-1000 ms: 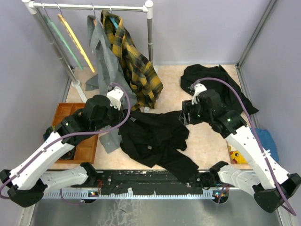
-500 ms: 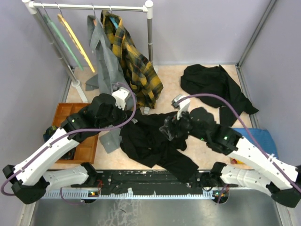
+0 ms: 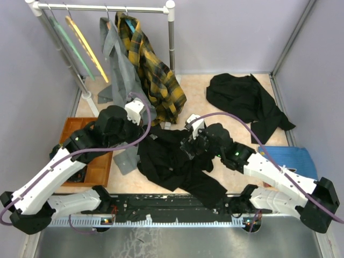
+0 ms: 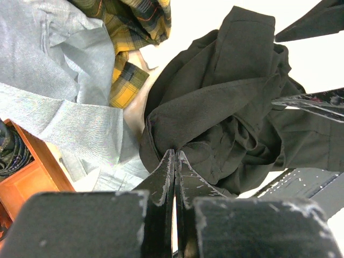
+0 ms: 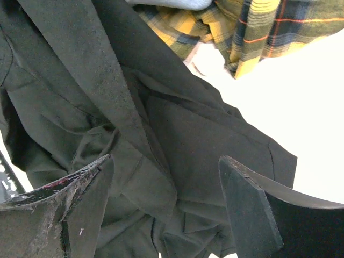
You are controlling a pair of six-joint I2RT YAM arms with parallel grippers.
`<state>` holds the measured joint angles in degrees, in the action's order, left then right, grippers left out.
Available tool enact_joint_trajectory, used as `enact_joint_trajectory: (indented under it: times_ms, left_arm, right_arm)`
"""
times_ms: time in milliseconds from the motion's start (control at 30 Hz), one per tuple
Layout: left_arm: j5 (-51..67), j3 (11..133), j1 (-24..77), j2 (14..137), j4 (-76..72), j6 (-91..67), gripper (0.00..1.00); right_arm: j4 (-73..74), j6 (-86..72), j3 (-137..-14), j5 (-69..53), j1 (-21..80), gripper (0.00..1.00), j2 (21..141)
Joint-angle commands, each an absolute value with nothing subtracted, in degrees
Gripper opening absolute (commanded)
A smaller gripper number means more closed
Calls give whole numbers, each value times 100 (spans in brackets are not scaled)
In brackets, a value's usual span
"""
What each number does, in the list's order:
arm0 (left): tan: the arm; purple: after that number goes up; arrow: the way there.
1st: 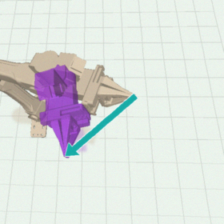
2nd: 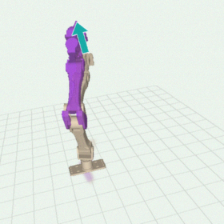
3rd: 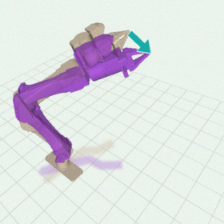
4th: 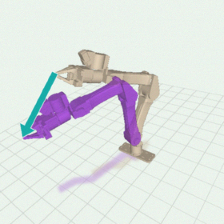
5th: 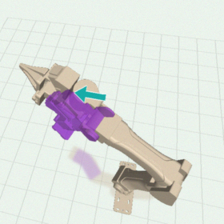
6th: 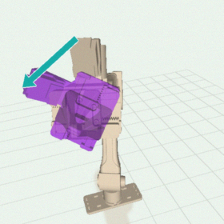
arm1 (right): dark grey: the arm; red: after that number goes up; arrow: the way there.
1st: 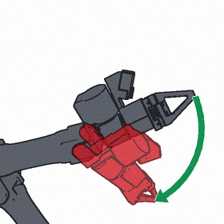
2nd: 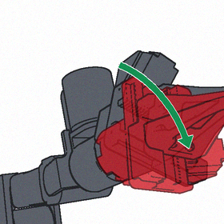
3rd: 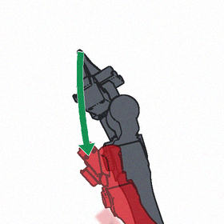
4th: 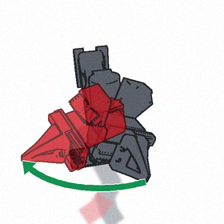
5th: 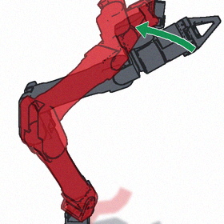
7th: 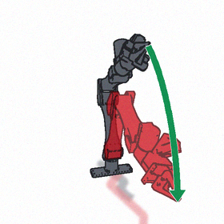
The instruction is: Place the shirt on the hanger
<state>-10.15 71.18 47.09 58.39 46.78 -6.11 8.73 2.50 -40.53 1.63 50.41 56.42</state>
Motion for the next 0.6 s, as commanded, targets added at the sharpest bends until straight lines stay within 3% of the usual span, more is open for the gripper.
enact_joint_trajectory:
  times_ms: [0, 133, 400, 433, 500, 567]
  left_arm:
    - [-723, 7401, 4667, 5603, 4789, -505, 0]
    - [-657, 7541, 4667, 5539, 4828, -510, 0]
    - [-652, 7823, 4667, 5508, 4928, -445, 0]
    - [-655, 7830, 4667, 5491, 4930, -428, 0]
    - [-646, 7827, 4667, 5441, 4920, -394, 0]
    - [-585, 7823, 4667, 5378, 4883, -371, 0]
  right_arm:
    - [498, 567, -4178, -1342, 4735, 78, 5509]
    - [404, 507, -4133, -2057, 4597, 69, 5668]
    - [328, 254, -4191, -2593, 4476, 34, 5884]
    - [383, 221, -4231, -2619, 4474, 28, 5854]
    - [479, 128, -4270, -2647, 4468, 6, 5748]
    - [494, -34, -4271, -2805, 4433, 0, 5611]
